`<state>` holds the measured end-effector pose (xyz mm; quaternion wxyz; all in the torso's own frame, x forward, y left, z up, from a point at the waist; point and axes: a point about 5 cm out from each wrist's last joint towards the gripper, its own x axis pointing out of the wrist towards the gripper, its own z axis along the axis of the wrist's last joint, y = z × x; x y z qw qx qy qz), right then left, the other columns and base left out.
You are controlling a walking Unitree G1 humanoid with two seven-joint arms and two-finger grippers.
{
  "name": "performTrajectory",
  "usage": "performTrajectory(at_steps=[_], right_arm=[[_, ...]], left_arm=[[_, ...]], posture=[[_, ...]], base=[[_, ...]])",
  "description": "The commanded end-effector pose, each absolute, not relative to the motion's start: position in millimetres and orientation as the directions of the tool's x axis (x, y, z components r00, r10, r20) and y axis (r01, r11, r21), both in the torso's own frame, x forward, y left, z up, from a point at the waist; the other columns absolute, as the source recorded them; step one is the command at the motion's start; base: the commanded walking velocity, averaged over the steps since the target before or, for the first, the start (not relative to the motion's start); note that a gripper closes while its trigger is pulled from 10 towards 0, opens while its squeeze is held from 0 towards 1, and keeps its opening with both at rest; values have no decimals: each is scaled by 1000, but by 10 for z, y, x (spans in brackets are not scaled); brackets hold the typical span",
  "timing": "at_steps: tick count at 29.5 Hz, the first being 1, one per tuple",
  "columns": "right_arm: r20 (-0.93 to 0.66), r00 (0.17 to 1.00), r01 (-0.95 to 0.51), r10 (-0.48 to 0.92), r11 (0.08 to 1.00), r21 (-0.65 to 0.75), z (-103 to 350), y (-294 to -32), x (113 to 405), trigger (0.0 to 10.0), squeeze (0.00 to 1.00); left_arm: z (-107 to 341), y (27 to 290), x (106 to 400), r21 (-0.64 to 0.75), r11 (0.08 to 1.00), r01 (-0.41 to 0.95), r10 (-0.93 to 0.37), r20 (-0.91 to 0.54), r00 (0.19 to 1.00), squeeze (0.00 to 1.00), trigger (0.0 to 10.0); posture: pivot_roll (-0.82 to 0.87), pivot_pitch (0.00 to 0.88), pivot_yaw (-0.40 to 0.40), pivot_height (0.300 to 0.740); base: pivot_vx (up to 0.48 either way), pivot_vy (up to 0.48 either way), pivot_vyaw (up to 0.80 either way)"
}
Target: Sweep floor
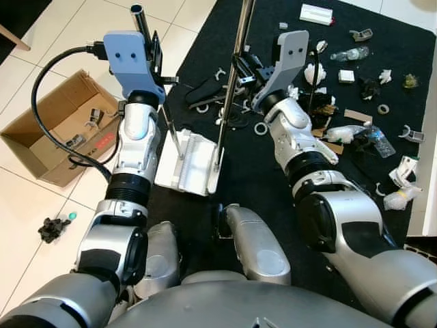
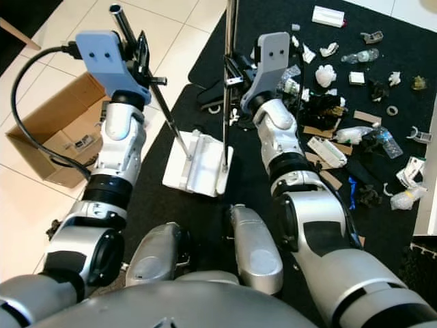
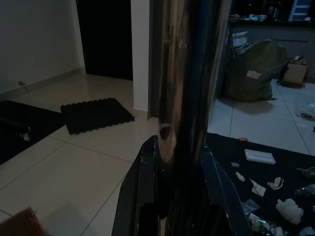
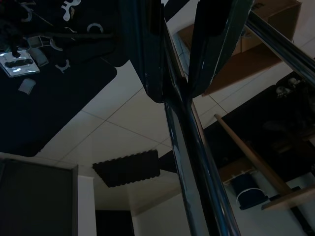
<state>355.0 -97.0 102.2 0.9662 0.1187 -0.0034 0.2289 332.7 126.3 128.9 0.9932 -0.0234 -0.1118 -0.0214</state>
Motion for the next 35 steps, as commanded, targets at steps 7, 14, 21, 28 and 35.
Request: performTrajectory(at_steps=[7, 14, 21, 28, 35], right_arm=[[106, 885, -466, 454, 861, 205, 1107, -931, 3562, 10000, 0], [104, 885, -466, 454, 860, 207, 1105, -928, 3562, 10000, 0], [103, 885, -465, 454, 861, 206, 1103, -928, 3561, 10000, 0], [102, 883, -469, 458, 859, 203, 1102, -925, 3560, 10000, 0], [101, 883, -469, 459, 859, 204, 1099, -923, 3558, 10000, 0]], left_arm=[[1375, 1242, 3319, -49, 998, 47, -33, 262, 964, 0, 10000], [1378, 1240, 3321, -48, 998, 46, -32, 262, 965, 0, 10000], [1373, 1239, 3322, -47, 998, 44, -30, 258, 966, 0, 10000], [1373, 1238, 3325, -46, 998, 42, -29, 257, 966, 0, 10000], [1372, 1237, 3325, -46, 998, 41, -28, 255, 966, 0, 10000]], posture=[[0, 77, 18, 740], [1, 77, 18, 740], [1, 77, 19, 740], [1, 77, 18, 740], [1, 77, 18, 740]], base=[[0, 0, 229], [0, 0, 800], [0, 0, 800], [0, 0, 800], [0, 0, 800]])
